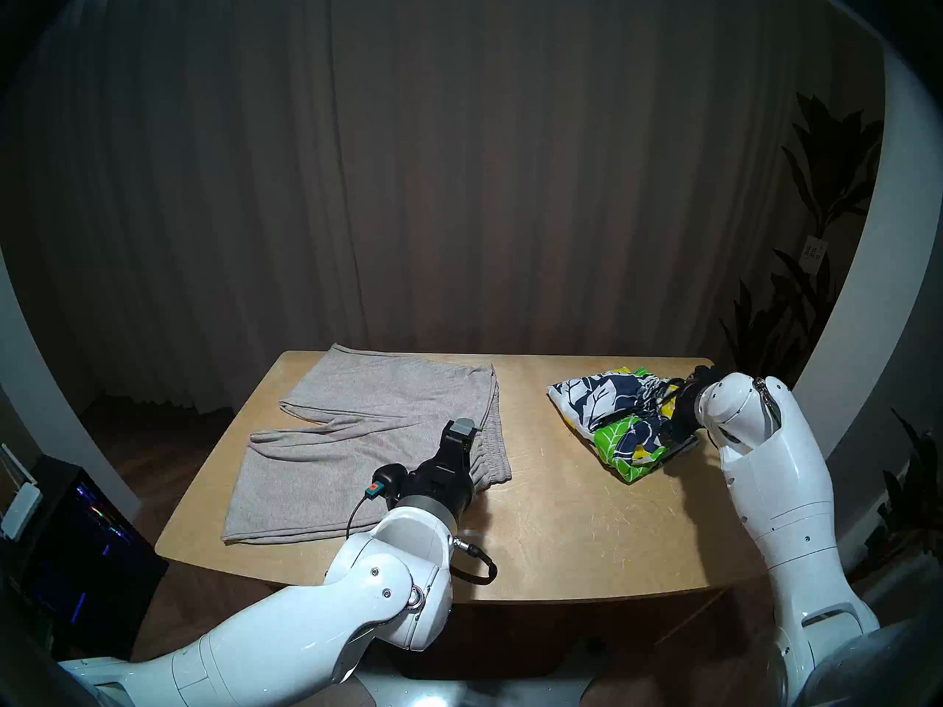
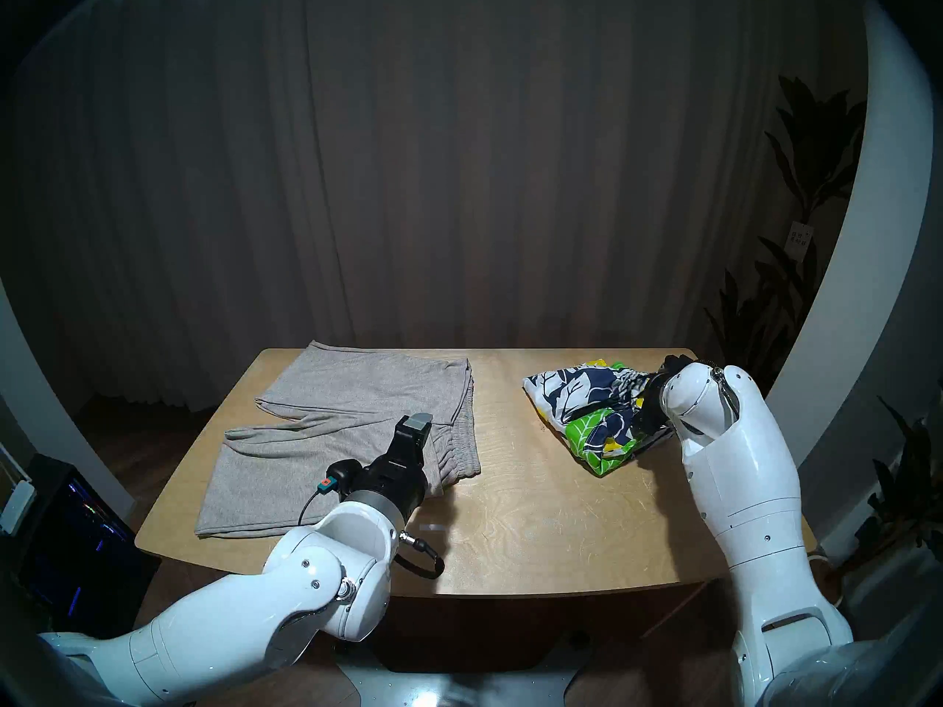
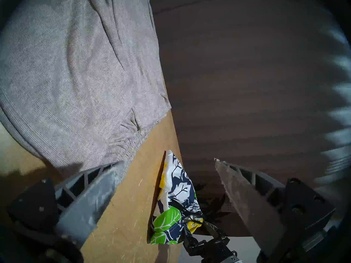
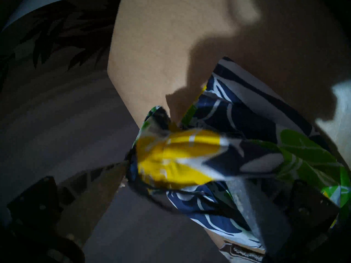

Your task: Fold pants twice and stack them

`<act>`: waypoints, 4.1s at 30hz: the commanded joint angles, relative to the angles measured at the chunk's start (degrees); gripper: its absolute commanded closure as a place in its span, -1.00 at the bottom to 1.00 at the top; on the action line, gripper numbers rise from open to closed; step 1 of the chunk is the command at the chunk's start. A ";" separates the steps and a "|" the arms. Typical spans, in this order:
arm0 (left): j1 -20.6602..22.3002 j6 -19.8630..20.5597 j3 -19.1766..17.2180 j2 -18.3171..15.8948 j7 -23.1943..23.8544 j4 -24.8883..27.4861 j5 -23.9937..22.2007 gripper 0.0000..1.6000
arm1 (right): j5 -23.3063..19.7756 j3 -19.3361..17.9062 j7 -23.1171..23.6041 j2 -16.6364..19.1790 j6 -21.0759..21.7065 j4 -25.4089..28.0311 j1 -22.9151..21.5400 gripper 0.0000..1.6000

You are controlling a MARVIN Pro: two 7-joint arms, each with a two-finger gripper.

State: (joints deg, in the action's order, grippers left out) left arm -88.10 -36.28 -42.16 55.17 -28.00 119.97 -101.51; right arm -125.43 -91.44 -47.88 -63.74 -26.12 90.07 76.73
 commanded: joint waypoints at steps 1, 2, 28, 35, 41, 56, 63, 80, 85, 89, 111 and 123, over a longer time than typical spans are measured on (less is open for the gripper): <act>-0.52 -1.24 -0.46 0.17 1.60 0.64 0.49 -1.00 | 4.24 2.13 -3.07 5.81 1.26 6.55 2.92 -1.00; -0.67 -1.42 -0.42 0.15 1.73 0.61 0.47 -1.00 | 5.38 2.66 -3.06 6.61 1.68 7.64 3.88 -1.00; -4.63 -5.27 -0.89 -2.83 6.98 4.17 3.21 -1.00 | 41.06 17.85 19.52 19.45 10.04 15.52 8.48 -1.00; -7.83 -8.13 -1.74 -4.84 9.75 5.61 4.01 -1.00 | 51.04 22.09 26.02 19.86 7.23 10.53 7.34 -1.00; -10.89 -10.64 -2.00 -5.28 13.05 5.59 3.59 -1.00 | 56.07 26.99 30.40 15.07 3.57 3.20 5.09 -1.00; -13.67 -12.53 -2.26 -5.15 16.49 5.32 1.57 -1.00 | 37.40 25.98 29.40 12.87 15.77 3.50 4.04 -1.00; -14.56 -12.81 -2.90 -4.95 18.39 4.97 -0.28 -1.00 | 32.72 24.78 21.96 13.97 20.51 6.08 4.63 -1.00; -15.54 -13.58 -3.24 -4.83 20.05 4.04 -2.28 -1.00 | 28.15 29.35 15.94 8.77 24.94 5.67 3.00 -1.00; -16.40 -14.47 -3.50 -5.25 20.36 4.56 -2.23 -1.00 | 27.75 30.63 14.91 7.35 24.80 5.53 2.34 -1.00; -17.01 -14.84 -3.78 -5.54 20.74 4.76 -2.41 -1.00 | 27.26 31.22 14.58 6.62 24.93 5.60 1.80 -1.00; -18.77 -16.16 -4.89 -7.10 21.94 7.04 -2.57 -1.00 | 31.34 32.03 13.76 8.40 21.27 14.08 1.67 -1.00; -21.76 -18.72 -7.01 -7.98 22.39 8.20 -4.06 -1.00 | 26.28 32.29 9.58 10.31 21.51 23.37 8.94 -1.00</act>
State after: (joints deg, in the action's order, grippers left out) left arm -108.39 -54.00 -47.92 47.56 -6.82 126.48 -104.87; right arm -97.12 -58.85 -36.07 -54.83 -4.25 107.33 81.66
